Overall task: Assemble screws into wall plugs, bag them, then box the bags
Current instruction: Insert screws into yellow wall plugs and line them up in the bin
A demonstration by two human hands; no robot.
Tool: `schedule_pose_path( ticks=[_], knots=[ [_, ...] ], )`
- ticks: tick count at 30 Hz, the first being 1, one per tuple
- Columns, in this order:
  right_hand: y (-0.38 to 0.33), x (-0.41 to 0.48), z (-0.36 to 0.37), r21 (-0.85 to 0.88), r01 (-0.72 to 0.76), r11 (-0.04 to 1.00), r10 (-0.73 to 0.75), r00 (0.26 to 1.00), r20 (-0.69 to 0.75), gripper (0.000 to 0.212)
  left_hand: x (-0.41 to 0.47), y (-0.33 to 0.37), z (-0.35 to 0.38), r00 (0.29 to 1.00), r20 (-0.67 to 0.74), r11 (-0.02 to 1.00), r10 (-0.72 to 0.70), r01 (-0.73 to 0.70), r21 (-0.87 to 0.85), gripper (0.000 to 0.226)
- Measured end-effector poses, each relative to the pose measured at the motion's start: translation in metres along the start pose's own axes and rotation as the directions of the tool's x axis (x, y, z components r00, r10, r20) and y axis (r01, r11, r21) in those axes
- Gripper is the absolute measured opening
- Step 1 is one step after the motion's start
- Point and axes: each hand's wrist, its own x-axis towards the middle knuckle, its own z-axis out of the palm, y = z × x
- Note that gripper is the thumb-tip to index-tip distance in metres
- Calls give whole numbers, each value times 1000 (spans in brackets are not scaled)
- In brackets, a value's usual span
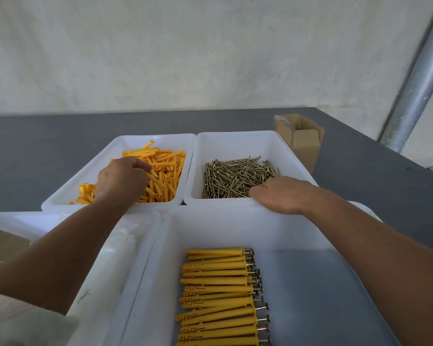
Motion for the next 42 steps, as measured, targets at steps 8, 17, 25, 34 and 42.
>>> schedule_pose_path(
  ticks=[8,17,25,34,42],
  knots=[
    [2,1,3,24,-5,1000,6,999,-50,44,-18,19,-16,999,33,965,-22,30,-260,25],
    [5,3,3,77,-40,996,49,991,-125,40,-57,51,-27,980,151,888,134,-51,-458,13],
    [2,1,1,27,-29,999,30,999,-42,44,-78,55,-24,957,176,841,231,-105,-531,4],
    [5,8,4,9,-74,997,75,997,-35,46,-87,50,-9,926,292,740,239,20,-672,12],
    [2,1,0,40,-26,999,26,1000,-15,51,-92,46,0,900,370,773,231,61,-631,12]
  ],
)
